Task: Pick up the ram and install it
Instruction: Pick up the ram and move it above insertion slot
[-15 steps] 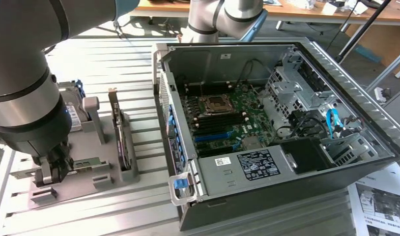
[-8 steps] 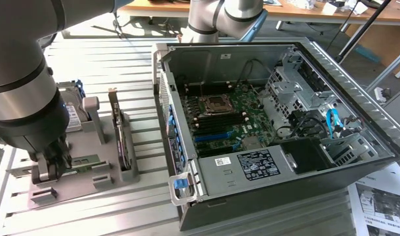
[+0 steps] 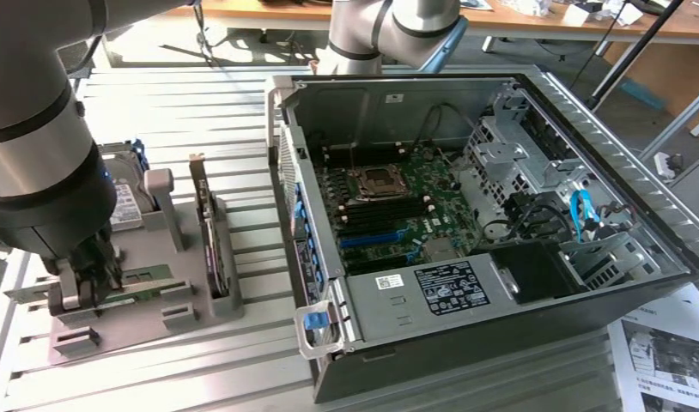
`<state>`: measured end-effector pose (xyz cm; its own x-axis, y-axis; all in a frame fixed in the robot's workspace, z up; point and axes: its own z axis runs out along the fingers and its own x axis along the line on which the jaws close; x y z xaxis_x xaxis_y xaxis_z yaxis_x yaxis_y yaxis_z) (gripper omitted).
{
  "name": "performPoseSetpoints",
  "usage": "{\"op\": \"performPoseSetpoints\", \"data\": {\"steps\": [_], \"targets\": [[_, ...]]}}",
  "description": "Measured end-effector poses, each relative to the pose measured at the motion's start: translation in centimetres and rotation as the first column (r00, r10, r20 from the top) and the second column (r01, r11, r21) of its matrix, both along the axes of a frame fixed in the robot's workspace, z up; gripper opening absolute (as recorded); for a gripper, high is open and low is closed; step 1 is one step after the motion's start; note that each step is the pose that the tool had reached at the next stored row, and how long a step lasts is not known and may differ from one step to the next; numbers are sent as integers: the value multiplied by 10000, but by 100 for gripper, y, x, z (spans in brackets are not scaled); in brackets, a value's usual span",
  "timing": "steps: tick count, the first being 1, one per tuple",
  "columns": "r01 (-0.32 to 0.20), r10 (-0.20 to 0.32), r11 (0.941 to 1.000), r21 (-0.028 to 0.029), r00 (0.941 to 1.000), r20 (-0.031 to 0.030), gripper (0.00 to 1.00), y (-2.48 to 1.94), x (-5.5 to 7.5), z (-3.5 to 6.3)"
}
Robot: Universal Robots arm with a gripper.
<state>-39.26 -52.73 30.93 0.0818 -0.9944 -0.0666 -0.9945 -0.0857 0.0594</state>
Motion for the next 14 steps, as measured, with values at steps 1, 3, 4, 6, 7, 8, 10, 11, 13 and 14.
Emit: {"op": "performPoseSetpoints", "data": {"steps": [1,3,4,6,7,8,10,11,13,14], "targets": [[1,-1,10000,0,10000,0,14,0,0,12],[0,0,10000,0,10000,0,14,0,0,40],[0,0,10000,0,10000,1,14,0,0,56],[0,0,10000,0,10000,1,14,0,0,94],[0,0,10000,0,10000,0,14,0,0,113],[0,0,10000,0,10000,1,14,0,0,133],[0,0,10000,0,10000,0,14,0,0,180],[0,0,10000,0,10000,0,14,0,0,210],[0,0,10000,0,10000,1,14,0,0,277],[0,0,10000,0,10000,1,14,0,0,304]]}}
